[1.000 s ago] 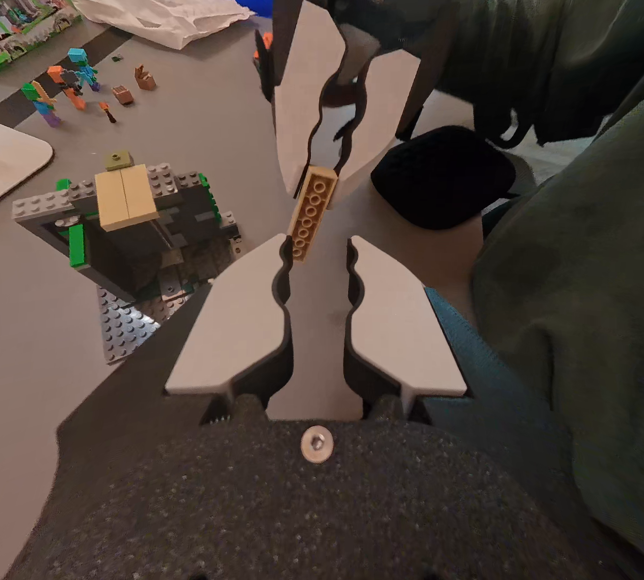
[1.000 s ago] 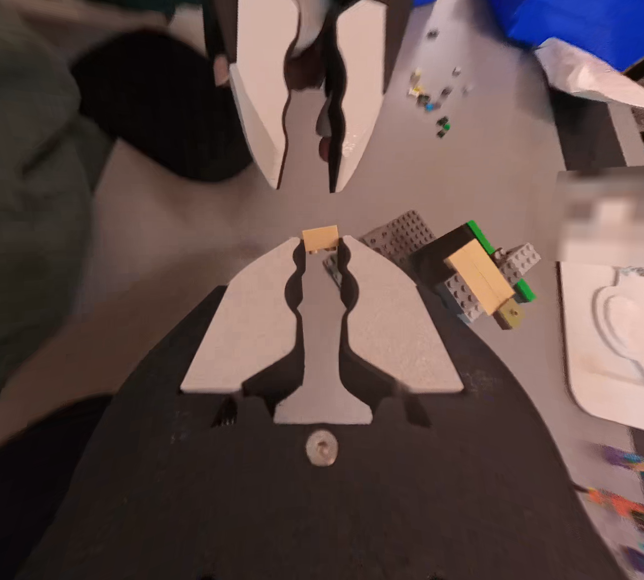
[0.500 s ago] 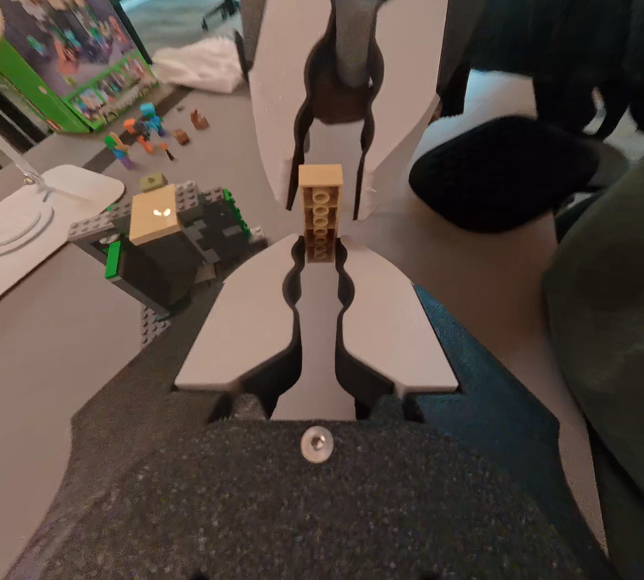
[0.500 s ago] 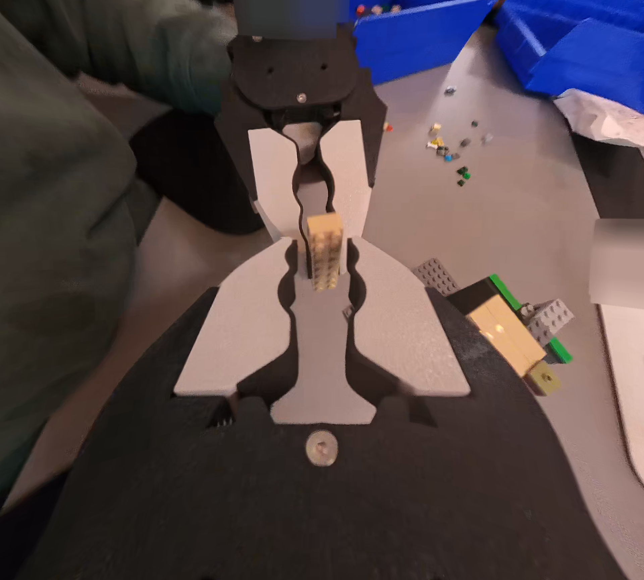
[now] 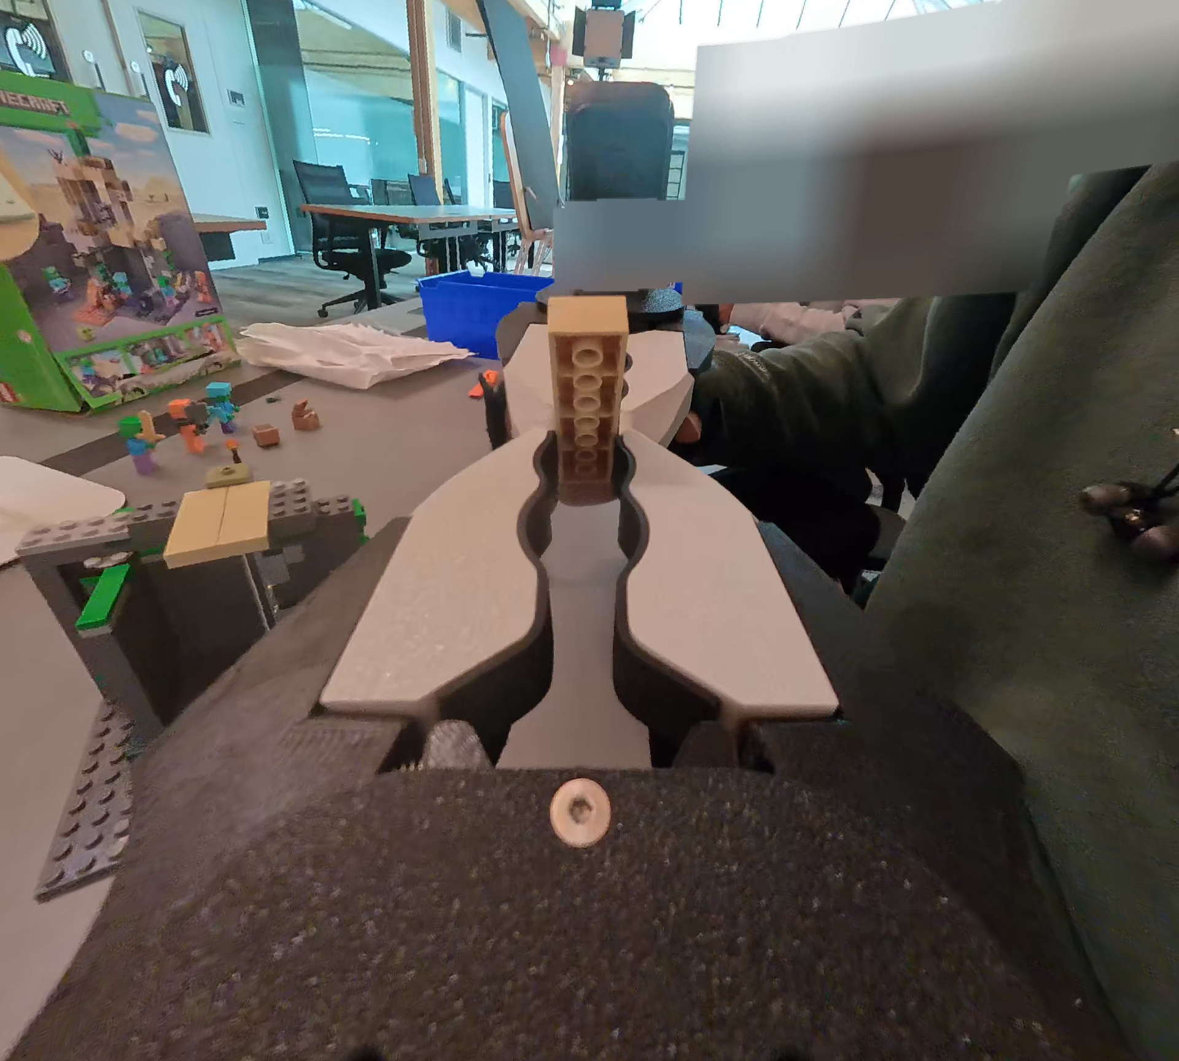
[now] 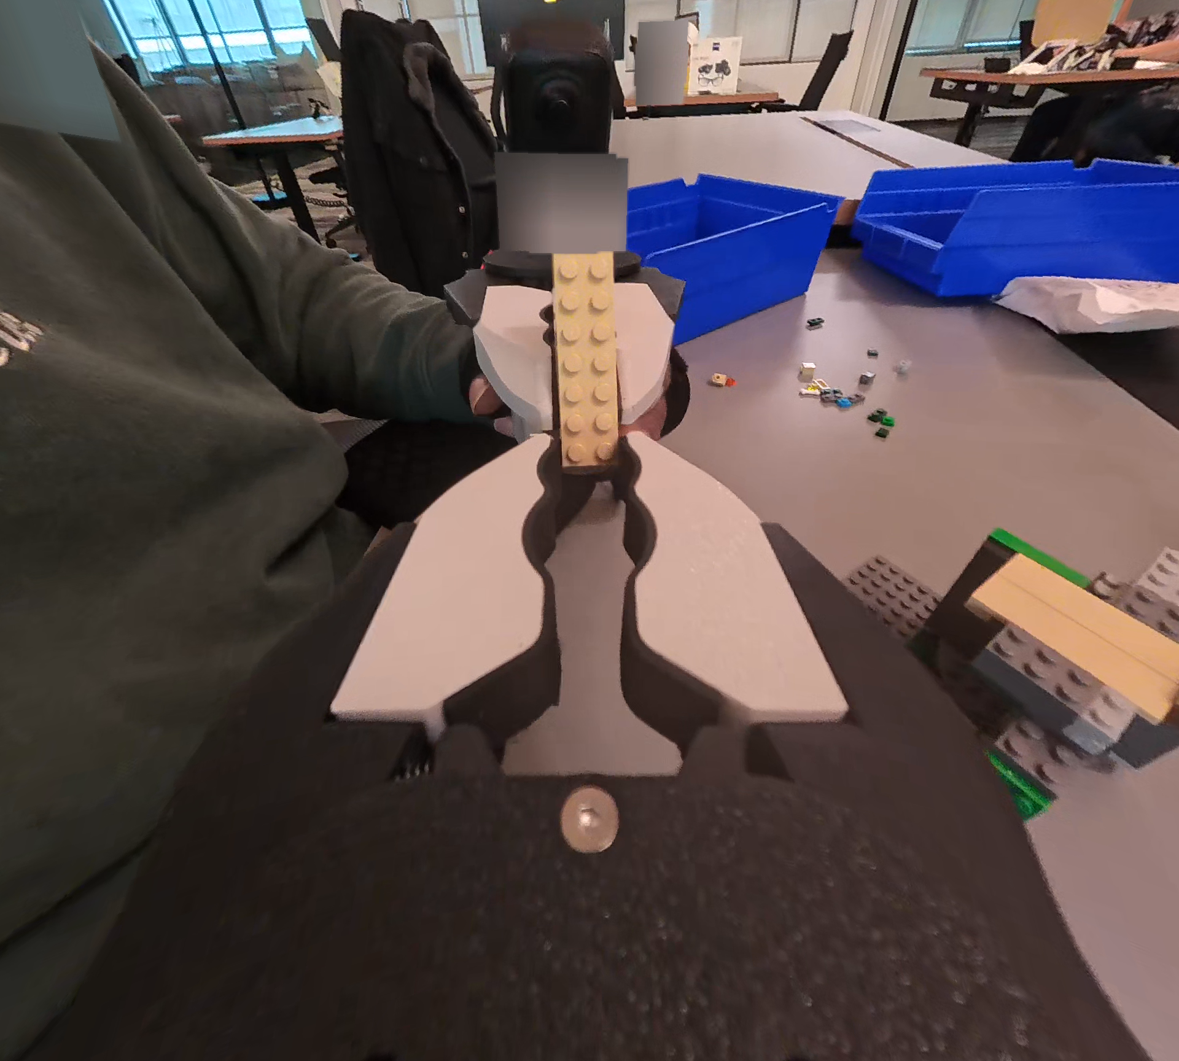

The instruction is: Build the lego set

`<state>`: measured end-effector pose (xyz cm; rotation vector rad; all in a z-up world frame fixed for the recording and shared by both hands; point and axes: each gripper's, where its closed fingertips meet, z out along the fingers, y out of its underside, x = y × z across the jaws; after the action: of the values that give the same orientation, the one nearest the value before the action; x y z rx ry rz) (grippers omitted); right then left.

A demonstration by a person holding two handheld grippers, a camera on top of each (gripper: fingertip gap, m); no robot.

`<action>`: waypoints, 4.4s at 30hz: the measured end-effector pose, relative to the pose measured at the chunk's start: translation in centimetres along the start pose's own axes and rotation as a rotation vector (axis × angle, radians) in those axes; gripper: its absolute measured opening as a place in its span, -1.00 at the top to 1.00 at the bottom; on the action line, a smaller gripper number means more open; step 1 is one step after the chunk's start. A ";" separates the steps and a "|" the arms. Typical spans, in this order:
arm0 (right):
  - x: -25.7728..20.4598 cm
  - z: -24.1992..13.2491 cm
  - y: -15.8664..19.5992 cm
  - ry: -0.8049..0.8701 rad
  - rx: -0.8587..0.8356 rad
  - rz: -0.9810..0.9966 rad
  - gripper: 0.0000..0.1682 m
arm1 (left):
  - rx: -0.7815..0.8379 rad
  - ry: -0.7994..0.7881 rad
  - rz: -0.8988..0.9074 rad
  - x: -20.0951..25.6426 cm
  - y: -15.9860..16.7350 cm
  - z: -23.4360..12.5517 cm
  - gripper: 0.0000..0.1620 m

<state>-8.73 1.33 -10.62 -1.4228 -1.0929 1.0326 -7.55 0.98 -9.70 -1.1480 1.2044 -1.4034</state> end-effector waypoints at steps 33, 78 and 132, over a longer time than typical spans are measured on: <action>2.7 -2.8 5.0 0.061 -0.456 -0.135 0.74 | -0.296 -0.146 0.136 -2.2 3.9 -0.3 0.79; 4.9 -6.5 6.9 0.410 -0.362 0.164 0.79 | -0.845 -0.450 -0.049 -18.1 13.3 -3.0 0.65; 5.3 -8.1 6.8 0.469 -0.351 0.169 0.79 | -0.740 -0.672 -0.065 -10.2 12.4 0.4 0.80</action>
<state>1.02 4.33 -16.68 -1.9469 -0.8399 0.5841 -4.88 9.89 -22.81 -1.9747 1.1957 -0.4871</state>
